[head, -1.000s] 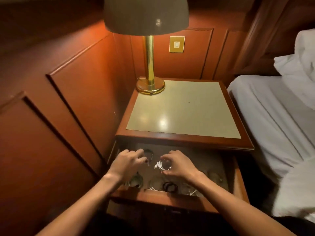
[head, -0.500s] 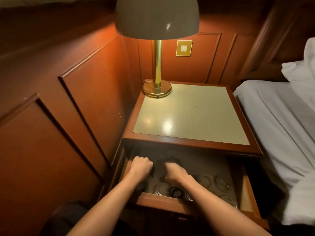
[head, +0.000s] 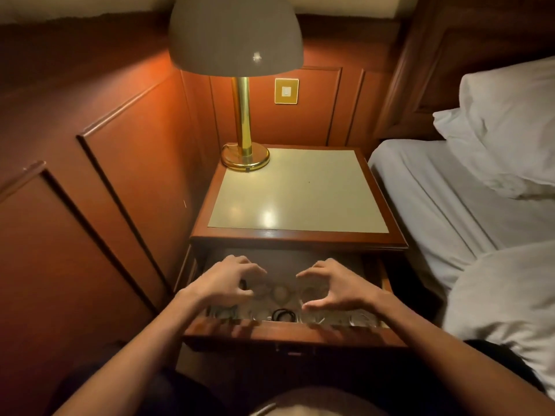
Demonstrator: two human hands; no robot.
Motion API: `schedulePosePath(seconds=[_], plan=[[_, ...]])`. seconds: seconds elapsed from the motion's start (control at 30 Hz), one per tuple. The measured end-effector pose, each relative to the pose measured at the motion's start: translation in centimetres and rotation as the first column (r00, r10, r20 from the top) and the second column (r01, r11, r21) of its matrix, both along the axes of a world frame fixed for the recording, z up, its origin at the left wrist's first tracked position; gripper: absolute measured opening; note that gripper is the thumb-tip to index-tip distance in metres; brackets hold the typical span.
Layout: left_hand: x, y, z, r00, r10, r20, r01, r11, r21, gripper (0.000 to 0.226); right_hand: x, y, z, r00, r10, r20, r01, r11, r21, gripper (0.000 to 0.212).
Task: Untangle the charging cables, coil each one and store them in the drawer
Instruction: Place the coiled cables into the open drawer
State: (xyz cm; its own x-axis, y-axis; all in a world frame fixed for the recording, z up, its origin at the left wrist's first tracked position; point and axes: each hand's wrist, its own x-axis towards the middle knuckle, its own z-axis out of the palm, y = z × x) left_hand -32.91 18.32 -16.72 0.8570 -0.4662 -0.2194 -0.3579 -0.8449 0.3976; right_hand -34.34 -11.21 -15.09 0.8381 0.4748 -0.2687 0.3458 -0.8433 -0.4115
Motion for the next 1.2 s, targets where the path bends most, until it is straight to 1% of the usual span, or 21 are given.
schedulePosePath(seconds=[0.03,0.07,0.1,0.13,0.2,0.27,0.37,0.43,0.53,0.63,0.73,0.83,0.87,0.93,1.0,1.07,1.13,1.2], plan=[[-0.7,-0.1,0.5,0.997,-0.032,-0.07,0.034,0.999,0.022,0.086,-0.6,-1.3,0.7,1.0,0.01,-0.016,-0.011,0.998,-0.056,0.087],[-1.3,-0.2,0.8,0.991,-0.054,-0.12,0.066,0.993,0.094,0.114,-1.2,-2.4,1.2,0.999,0.017,-0.048,-0.023,0.991,-0.129,0.101],[-1.9,-0.3,1.0,0.988,-0.077,-0.135,0.103,0.975,0.195,0.134,-1.7,-3.3,1.5,0.996,0.013,-0.089,-0.031,0.978,-0.209,0.115],[-2.3,-0.5,1.0,0.986,-0.112,-0.123,0.143,0.946,0.291,0.147,-2.4,-4.0,1.5,0.992,0.009,-0.122,-0.044,0.957,-0.287,0.128],[-2.7,-0.9,0.7,0.984,-0.171,-0.049,0.175,0.886,0.429,0.157,-3.7,-4.7,1.2,0.992,0.029,-0.122,-0.078,0.905,-0.417,0.144],[-2.8,-1.0,0.6,0.982,-0.183,0.039,0.145,0.875,0.462,0.16,-4.4,-5.0,0.2,0.997,0.068,-0.033,-0.075,0.868,-0.491,0.148],[-2.9,-1.1,0.8,0.963,-0.193,0.186,0.098,0.899,0.428,0.164,-4.1,-5.4,-0.5,0.99,0.055,0.132,0.014,0.881,-0.473,0.155],[-3.3,-1.1,1.1,0.939,-0.217,0.267,0.094,0.908,0.408,0.165,-3.6,-5.8,-0.3,0.981,0.044,0.189,0.048,0.888,-0.457,0.159],[-3.8,-0.3,1.2,0.938,-0.166,0.304,0.056,0.939,0.34,0.162,-3.7,-6.4,-0.2,0.971,0.026,0.236,0.08,0.899,-0.43,0.16],[-4.0,0.3,1.1,0.934,-0.152,0.324,0.046,0.949,0.313,0.159,-4.3,-6.7,-0.1,0.965,-0.012,0.262,0.125,0.898,-0.422,0.159],[-4.1,0.4,0.5,0.905,-0.162,0.394,0.037,0.951,0.306,0.152,-4.3,-6.9,-0.2,0.948,-0.036,0.316,0.174,0.891,-0.42,0.155],[-2.9,0.2,-0.1,0.869,-0.096,0.485,-0.036,0.966,0.255,0.141,-2.7,-7.6,-0.6,0.906,-0.116,0.406,0.284,0.879,-0.383,0.142],[-1.9,0.0,-0.1,0.866,-0.071,0.495,-0.059,0.968,0.243,0.14,-1.7,-8.0,-0.6,0.893,-0.14,0.427,0.312,0.876,-0.367,0.137],[0.8,-0.5,0.2,0.871,-0.046,0.489,-0.088,0.965,0.248,0.14,0.8,-8.3,-0.7,0.886,-0.167,0.433,0.335,0.875,-0.348,0.134],[3.5,-0.7,0.4,0.877,-0.036,0.479,-0.112,0.954,0.277,0.14,3.3,-8.1,-0.9,0.889,-0.164,0.427,0.33,0.877,-0.35,0.136],[5.8,-0.5,0.3,0.875,-0.054,0.482,-0.129,0.932,0.338,0.138,5.5,-7.8,-1.2,0.89,-0.14,0.433,0.313,0.878,-0.361,0.133],[7.6,-0.2,-0.2,0.882,-0.058,0.468,-0.138,0.917,0.374,0.131,7.1,-7.8,-1.6,0.893,-0.135,0.429,0.301,0.888,-0.349,0.125],[8.6,-0.2,-0.8,0.891,-0.065,0.45,-0.125,0.917,0.378,0.119,7.9,-8.0,-2.0,0.896,-0.118,0.428,0.283,0.894,-0.346,0.111]])
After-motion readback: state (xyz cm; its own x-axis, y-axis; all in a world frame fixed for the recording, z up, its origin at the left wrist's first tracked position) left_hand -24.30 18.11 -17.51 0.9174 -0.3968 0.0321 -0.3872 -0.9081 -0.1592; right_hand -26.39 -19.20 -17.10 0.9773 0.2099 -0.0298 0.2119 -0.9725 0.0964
